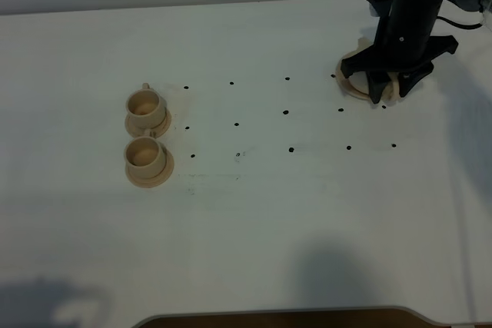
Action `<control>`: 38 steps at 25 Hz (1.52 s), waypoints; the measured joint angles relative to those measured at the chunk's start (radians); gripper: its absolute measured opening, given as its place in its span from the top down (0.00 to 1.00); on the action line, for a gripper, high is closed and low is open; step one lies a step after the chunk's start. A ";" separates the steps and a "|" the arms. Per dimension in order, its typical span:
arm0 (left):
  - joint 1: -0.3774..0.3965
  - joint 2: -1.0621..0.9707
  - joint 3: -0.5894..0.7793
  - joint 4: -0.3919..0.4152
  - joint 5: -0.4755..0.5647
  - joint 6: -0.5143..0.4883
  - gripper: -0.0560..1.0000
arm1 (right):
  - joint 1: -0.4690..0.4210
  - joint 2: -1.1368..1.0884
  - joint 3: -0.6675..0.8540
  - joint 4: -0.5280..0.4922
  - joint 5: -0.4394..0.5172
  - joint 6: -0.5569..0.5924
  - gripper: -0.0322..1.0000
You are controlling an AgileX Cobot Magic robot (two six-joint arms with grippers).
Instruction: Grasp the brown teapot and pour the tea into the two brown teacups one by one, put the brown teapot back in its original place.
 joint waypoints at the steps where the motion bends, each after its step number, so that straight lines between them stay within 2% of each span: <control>1: 0.000 0.000 0.000 0.000 0.000 0.000 0.42 | 0.000 0.000 0.000 -0.006 0.000 0.000 0.54; 38: 0.000 0.000 0.000 0.000 0.000 0.000 0.42 | 0.000 -0.023 0.000 -0.072 -0.005 -0.083 0.54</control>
